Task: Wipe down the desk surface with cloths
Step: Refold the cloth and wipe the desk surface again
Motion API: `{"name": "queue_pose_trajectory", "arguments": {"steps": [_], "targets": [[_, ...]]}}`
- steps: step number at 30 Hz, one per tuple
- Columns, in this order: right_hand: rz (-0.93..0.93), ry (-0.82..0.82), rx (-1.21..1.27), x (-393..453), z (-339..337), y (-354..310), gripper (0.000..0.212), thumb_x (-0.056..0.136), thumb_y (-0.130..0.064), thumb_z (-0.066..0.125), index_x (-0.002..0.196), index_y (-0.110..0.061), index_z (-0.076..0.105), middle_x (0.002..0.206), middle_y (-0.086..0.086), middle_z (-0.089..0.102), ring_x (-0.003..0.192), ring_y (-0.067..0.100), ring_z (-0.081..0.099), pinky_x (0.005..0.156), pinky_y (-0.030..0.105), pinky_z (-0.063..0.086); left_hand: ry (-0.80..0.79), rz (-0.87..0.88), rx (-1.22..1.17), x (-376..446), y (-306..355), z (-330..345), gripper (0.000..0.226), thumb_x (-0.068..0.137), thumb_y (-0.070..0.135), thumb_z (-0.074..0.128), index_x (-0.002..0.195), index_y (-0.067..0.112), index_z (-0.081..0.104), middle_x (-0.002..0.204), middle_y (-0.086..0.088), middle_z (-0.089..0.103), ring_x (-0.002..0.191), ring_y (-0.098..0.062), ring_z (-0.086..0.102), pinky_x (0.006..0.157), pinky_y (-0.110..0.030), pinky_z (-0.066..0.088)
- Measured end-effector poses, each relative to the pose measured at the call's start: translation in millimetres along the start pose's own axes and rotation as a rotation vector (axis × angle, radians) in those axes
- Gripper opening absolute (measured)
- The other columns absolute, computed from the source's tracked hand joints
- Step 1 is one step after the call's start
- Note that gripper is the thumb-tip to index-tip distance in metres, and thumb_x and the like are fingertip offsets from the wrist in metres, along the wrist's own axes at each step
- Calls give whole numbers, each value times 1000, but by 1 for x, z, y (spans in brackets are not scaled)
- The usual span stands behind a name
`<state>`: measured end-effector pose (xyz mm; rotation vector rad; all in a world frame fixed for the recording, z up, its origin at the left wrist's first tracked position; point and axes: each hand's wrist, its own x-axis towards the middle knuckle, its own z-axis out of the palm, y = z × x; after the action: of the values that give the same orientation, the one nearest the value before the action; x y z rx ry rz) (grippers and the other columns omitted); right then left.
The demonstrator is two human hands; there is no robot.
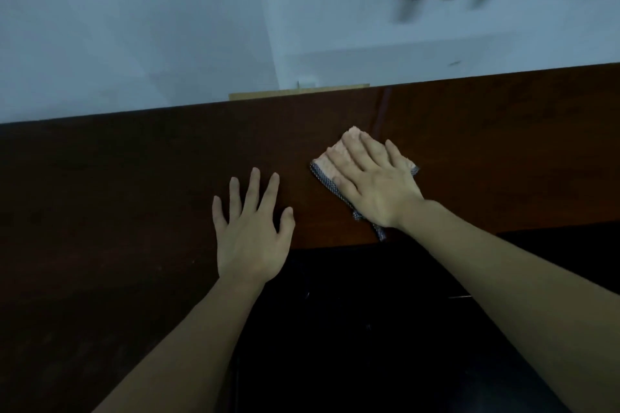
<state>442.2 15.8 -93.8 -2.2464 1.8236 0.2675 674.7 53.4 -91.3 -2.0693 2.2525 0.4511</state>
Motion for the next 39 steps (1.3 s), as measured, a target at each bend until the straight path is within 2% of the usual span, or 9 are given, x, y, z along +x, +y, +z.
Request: {"name": "queue_pose_trajectory", "arguments": {"steps": [3,7,12,19,24,29,34,37,39], "targets": [[-47,-3,-10,-26,7,-16,72,91,-56,-14,160,-36,-12,170,4,-15,156,29,-13,124,54,-4,-38,-10,6,2,0,-4,63,103,57,20,159,41,-4,168,8,-14,154,-23,-16,125,-52,-6],[-253,91,-32,-92,35,-26,59,106,-50,19,161,-31,23,168,10,19,155,34,17,121,56,15,-34,-17,17,0,1,-4,63,103,57,18,159,41,-5,168,8,-14,154,-23,-16,125,-52,-4],[-360,41,-45,-100,41,-5,57,108,-54,17,162,-38,16,170,2,10,157,28,9,120,52,7,-5,-17,29,0,1,-2,64,101,57,16,160,41,-4,169,7,-13,155,-23,-15,125,-52,-4],[-59,41,4,-7,4,18,61,99,-57,-6,158,-43,-13,169,-3,-19,155,22,-17,125,51,-7,16,-15,-8,0,2,0,64,101,58,17,160,42,-1,169,9,-11,155,-22,-16,125,-51,-7],[-35,17,23,-25,9,-6,72,91,-58,-14,160,-38,-10,170,1,-15,156,26,-14,124,53,-6,3,-12,-5,-1,1,0,63,102,56,18,160,41,-1,169,8,-12,155,-22,-16,125,-52,-6],[-188,87,-21,-100,41,-24,58,108,-50,17,161,-29,25,168,9,20,155,33,18,119,56,15,6,-5,11,-1,1,0,63,103,56,17,160,40,-4,169,7,-12,155,-24,-15,125,-52,-4],[-192,20,-24,-92,33,-11,59,106,-55,3,162,-38,9,170,2,5,157,27,4,120,51,5,18,3,19,-2,1,0,64,102,57,15,160,39,-5,169,6,-12,155,-25,-15,125,-53,-4],[-42,32,-10,-53,20,2,67,92,-59,-13,157,-43,-18,168,-3,-21,156,23,-17,124,49,-7,-5,6,7,0,0,-1,63,103,56,18,160,40,-5,169,6,-13,154,-25,-17,125,-53,-5],[45,38,4,-28,11,7,73,86,-60,-18,157,-43,-19,168,-4,-23,155,22,-19,125,50,-7,-9,4,6,1,0,-1,63,103,57,19,159,40,-5,169,6,-14,154,-25,-18,125,-53,-7]]}}
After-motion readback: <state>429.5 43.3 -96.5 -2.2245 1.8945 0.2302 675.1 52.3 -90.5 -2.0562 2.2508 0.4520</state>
